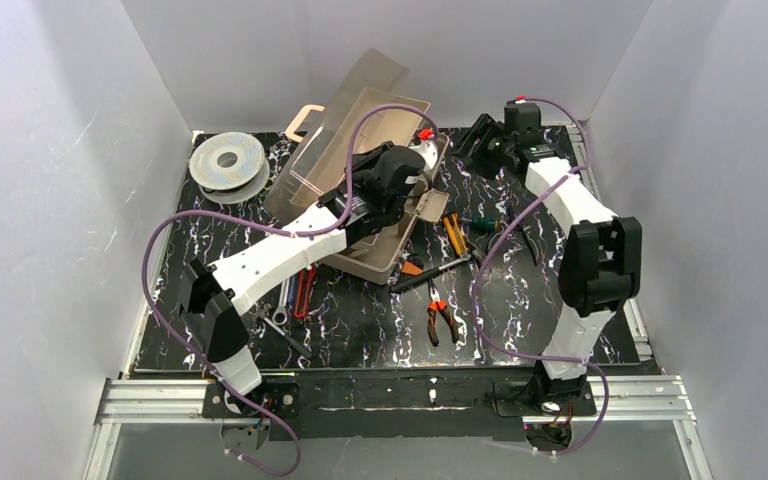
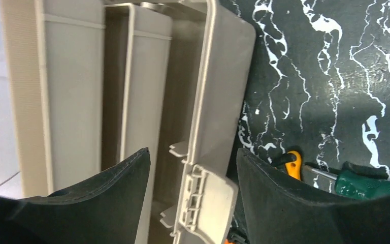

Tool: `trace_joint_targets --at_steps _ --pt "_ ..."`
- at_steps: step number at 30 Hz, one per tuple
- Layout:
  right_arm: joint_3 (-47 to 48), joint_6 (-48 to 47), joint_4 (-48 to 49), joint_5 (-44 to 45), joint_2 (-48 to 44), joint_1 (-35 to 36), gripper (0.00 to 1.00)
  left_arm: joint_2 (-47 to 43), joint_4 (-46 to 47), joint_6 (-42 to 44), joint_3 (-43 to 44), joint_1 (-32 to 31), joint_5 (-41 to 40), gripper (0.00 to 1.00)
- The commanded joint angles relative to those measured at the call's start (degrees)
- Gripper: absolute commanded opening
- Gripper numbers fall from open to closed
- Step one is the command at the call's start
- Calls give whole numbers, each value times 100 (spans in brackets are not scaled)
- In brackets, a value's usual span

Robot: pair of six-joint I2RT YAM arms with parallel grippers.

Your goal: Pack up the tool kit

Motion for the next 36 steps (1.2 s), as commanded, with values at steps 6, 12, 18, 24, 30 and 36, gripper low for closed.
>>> trace_joint_targets --at_steps 6,12,18,24,30,36 --pt "1396 -454 -787 180 947 303 69 -517 -43 -280 -144 224 -45 0" --pt "2018 -521 -1106 360 1554 430 66 -623 -254 -543 -145 332 94 0" --pt "2239 -563 -1265 419 1895 436 58 -727 -324 -671 -225 420 140 0" --pt "2197 -697 -1264 330 2001 395 38 -845 -809 -1286 -119 754 372 0" --pt "2245 -706 -1165 -503 2156 -106 1 -1160 -1657 -2383 -149 1421 1130 0" --pt "2522 -936 -1433 -534 2205 -342 1 -1457 -2000 -3224 -360 2286 2215 0"
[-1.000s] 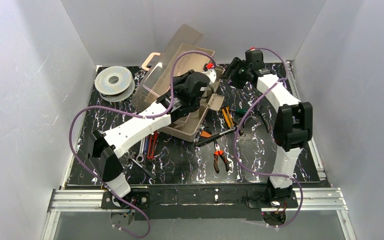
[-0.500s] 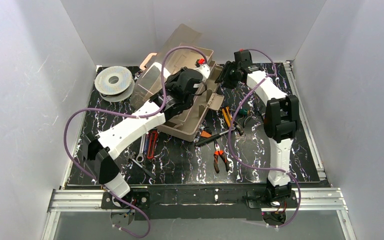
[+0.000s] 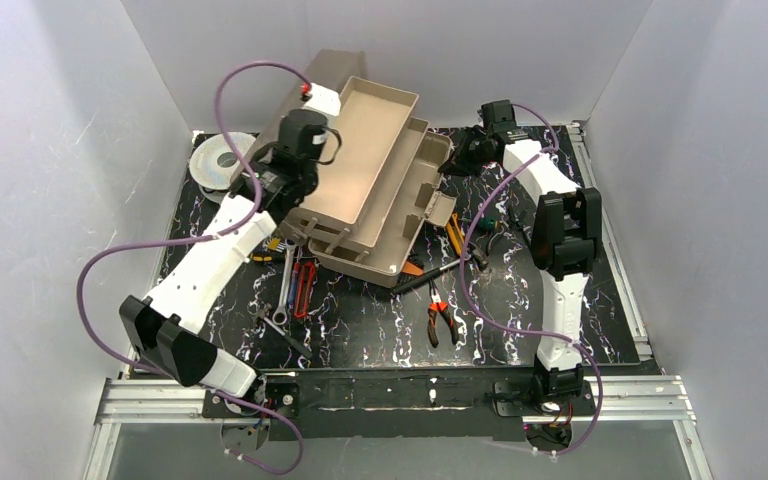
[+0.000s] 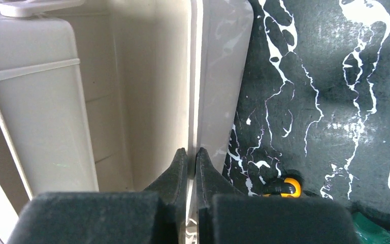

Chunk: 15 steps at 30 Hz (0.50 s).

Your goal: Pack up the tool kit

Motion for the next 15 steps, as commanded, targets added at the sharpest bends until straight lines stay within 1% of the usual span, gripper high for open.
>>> trace_joint_targets --at_steps 1,9,13,15 --pt "507 -415 -98 56 59 -442 1 -268 -1162 -1095 -264 642 878 0" --pt "861 -585 -381 49 81 -741 1 -26 -994 -1773 -391 1596 2297 0" --pt "861 -567 -338 -13 82 -819 1 402 -921 -2039 -197 2029 3146 0" --pt "873 -544 -316 -48 111 -838 1 640 -904 -2086 3 2137 3350 0"
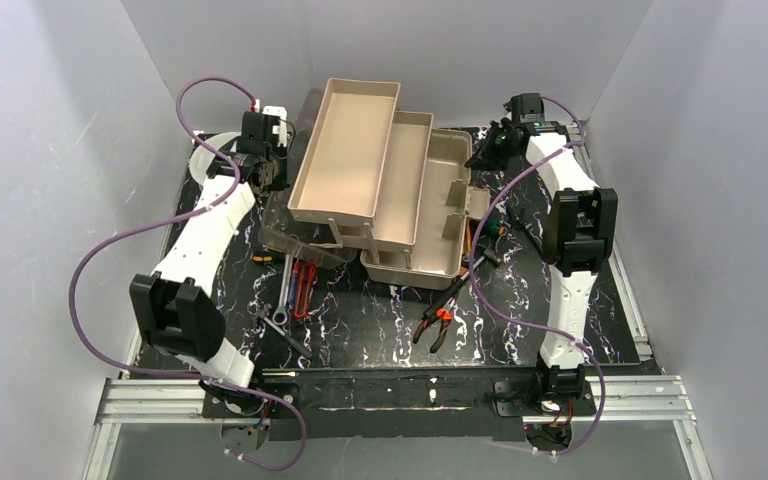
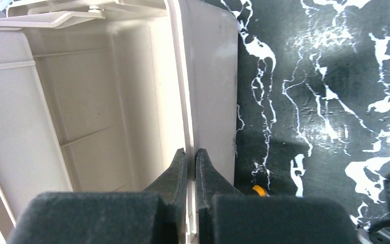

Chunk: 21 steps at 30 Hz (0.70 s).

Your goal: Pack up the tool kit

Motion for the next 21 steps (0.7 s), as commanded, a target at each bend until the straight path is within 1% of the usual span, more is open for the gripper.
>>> trace_joint_targets --at_steps 1,6,10,12,15,21 --pt "362 206 312 18 -38 -196 1 355 -25 -403 488 238 964 0" --pt "412 253 387 -43 38 -243 1 877 61 -540 840 430 1190 0" --pt "375 315 463 -65 71 -294 1 1210 309 -550 910 521 1250 0" --pt "346 332 526 -97 64 -318 1 1351 505 -593 925 619 1417 0" --pt "277 355 631 -193 25 -350 1 1700 546 -694 1099 721 1740 0" --pt "-222 438 1044 -341 -232 -379 1 1974 766 -1105 723 1033 2274 0"
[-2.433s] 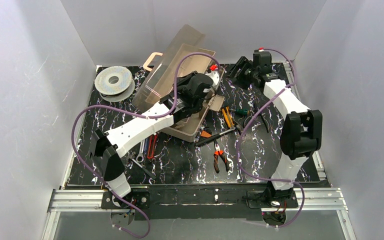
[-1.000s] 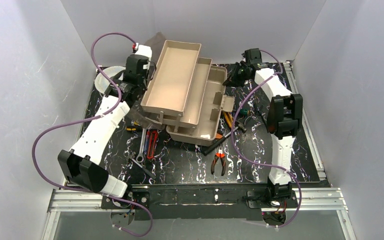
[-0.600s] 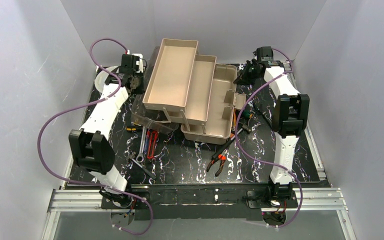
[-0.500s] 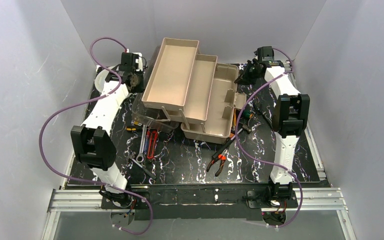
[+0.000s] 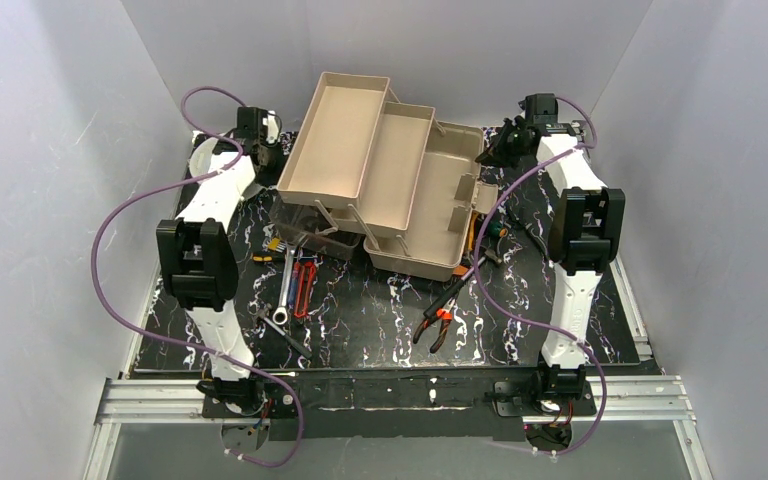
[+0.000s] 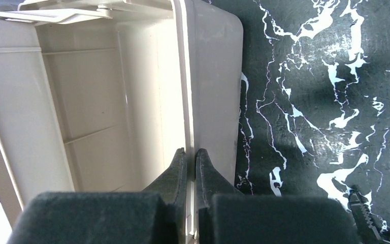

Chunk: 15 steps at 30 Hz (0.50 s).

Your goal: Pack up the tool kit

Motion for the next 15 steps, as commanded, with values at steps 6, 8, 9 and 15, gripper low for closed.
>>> trace_joint_targets --at_steps 6,8,9,15 --pt "-279 437 866 -473 -317 -46 1 -65 254 -912 -33 682 1162 46" --pt "-260 472 870 -492 -318 -53 1 -113 325 -1017 47 839 1384 52" --pt "-239 482 866 -517 -316 -49 1 -126 334 -1079 120 905 1483 56" --pt "-78 501 725 -492 -373 -51 1 -564 141 -1345 208 1176 1556 69"
